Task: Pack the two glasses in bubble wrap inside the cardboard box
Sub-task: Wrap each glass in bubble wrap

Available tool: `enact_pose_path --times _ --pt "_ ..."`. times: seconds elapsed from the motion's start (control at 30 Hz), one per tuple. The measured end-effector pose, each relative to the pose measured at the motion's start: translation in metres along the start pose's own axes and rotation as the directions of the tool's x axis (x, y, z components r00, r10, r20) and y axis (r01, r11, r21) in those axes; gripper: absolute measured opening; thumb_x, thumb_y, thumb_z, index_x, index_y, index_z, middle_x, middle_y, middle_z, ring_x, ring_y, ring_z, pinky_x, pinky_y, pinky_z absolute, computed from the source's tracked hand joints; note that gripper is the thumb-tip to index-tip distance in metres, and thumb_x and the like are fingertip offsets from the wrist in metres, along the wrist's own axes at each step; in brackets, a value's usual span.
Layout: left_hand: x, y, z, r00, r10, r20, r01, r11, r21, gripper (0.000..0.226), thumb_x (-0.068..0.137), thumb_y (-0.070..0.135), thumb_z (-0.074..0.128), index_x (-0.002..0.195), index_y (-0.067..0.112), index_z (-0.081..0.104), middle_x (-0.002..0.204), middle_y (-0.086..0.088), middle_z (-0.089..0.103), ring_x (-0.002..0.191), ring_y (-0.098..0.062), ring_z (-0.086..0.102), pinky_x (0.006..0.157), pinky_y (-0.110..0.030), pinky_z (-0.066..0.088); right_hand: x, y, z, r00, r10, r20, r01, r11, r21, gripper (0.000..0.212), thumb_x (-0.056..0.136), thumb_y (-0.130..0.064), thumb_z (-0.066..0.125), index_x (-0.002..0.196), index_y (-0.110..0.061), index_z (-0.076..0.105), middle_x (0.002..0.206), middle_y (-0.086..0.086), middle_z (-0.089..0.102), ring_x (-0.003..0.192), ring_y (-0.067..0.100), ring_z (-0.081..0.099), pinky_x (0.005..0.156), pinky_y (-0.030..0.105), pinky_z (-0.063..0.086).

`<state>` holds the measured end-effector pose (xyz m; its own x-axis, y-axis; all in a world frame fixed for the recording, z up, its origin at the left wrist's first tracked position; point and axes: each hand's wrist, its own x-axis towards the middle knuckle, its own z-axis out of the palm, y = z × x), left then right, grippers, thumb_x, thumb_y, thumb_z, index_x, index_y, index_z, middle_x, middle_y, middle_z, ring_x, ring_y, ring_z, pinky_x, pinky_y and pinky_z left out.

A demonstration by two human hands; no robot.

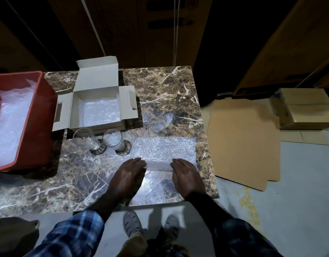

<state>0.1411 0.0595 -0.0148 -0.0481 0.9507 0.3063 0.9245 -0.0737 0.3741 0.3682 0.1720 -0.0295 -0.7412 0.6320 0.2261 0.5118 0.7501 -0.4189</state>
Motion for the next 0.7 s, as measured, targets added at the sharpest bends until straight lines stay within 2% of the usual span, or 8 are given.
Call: enact_pose_path --times 0.1,0.2,0.27,0.37,0.43,0.5,0.6,0.7 --pt "0.001 0.002 -0.015 0.998 -0.037 -0.056 0.033 0.997 -0.066 0.034 0.099 0.029 0.051 0.095 0.003 0.073 0.090 -0.011 0.073 0.084 -0.020 0.062 0.079 -0.029 0.046 -0.003 0.004 -0.007 0.999 0.028 -0.017 -0.028 1.000 0.006 0.028 0.085 -0.010 0.052 0.102 -0.005 0.074 0.112 0.011 0.072 0.104 0.028 0.065 0.096 0.037 0.050" --pt "-0.007 -0.002 -0.027 0.998 -0.054 0.019 0.056 0.994 -0.092 0.043 0.100 0.038 0.047 0.087 0.007 0.073 0.082 -0.008 0.071 0.077 -0.020 0.061 0.073 -0.030 0.045 -0.003 0.006 -0.017 0.998 0.060 -0.016 -0.058 0.994 0.093 0.029 0.086 -0.011 0.046 0.096 -0.007 0.074 0.100 0.008 0.073 0.094 0.025 0.066 0.089 0.034 0.050" --pt "-0.016 -0.005 -0.033 0.992 -0.080 0.097 0.091 0.990 -0.111 0.042 0.099 0.041 0.049 0.085 0.009 0.073 0.080 -0.004 0.071 0.076 -0.018 0.061 0.072 -0.031 0.046 -0.004 0.008 -0.021 0.993 0.118 -0.026 -0.113 0.984 0.135 0.025 0.084 -0.008 0.052 0.092 -0.007 0.075 0.093 0.006 0.074 0.087 0.023 0.067 0.084 0.031 0.052" --pt "-0.028 -0.006 -0.039 0.950 -0.217 0.225 0.255 0.954 -0.156 0.044 0.097 0.050 0.047 0.078 0.018 0.071 0.071 0.007 0.066 0.069 -0.009 0.060 0.065 -0.036 0.050 -0.010 0.009 -0.029 0.976 0.216 -0.024 -0.207 0.959 0.194 0.017 0.077 -0.006 0.062 0.088 -0.011 0.075 0.080 0.003 0.072 0.075 0.022 0.065 0.074 0.023 0.045" --pt "-0.034 -0.001 -0.045 0.918 -0.312 0.246 0.366 0.905 -0.215 0.036 0.091 0.047 0.052 0.076 0.022 0.073 0.068 0.010 0.067 0.065 -0.004 0.063 0.062 -0.032 0.051 -0.013 0.007 -0.035 0.959 0.285 -0.006 -0.275 0.933 0.232 0.017 0.074 -0.006 0.061 0.081 -0.017 0.073 0.067 0.000 0.066 0.062 0.017 0.060 0.065 0.016 0.036" --pt "-0.037 0.008 -0.052 0.872 -0.411 0.267 0.483 0.812 -0.327 0.022 0.090 0.035 0.067 0.076 0.021 0.075 0.069 0.007 0.071 0.060 -0.007 0.067 0.058 -0.027 0.052 -0.016 0.006 -0.039 0.939 0.344 0.021 -0.334 0.895 0.295 0.019 0.074 -0.004 0.060 0.076 -0.020 0.070 0.062 -0.005 0.063 0.055 0.011 0.055 0.058 0.015 0.034" --pt "-0.035 0.020 -0.059 0.769 -0.528 0.361 0.638 0.587 -0.499 0.011 0.088 0.013 0.076 0.077 0.012 0.075 0.066 -0.008 0.071 0.054 -0.025 0.068 0.050 -0.034 0.050 -0.016 0.009 -0.039 0.900 0.429 0.079 -0.426 0.829 0.362 0.022 0.077 -0.001 0.067 0.075 -0.022 0.071 0.069 -0.008 0.066 0.063 0.012 0.059 0.059 0.014 0.039" --pt "-0.029 0.026 -0.056 0.661 -0.635 0.400 0.704 0.339 -0.625 0.013 0.087 0.011 0.074 0.083 -0.001 0.070 0.060 -0.017 0.065 0.046 -0.021 0.058 0.047 -0.029 0.044 -0.013 0.013 -0.039 0.867 0.490 0.091 -0.488 0.795 0.360 0.017 0.081 -0.005 0.068 0.078 -0.021 0.072 0.073 -0.009 0.068 0.068 0.009 0.059 0.062 0.007 0.037"
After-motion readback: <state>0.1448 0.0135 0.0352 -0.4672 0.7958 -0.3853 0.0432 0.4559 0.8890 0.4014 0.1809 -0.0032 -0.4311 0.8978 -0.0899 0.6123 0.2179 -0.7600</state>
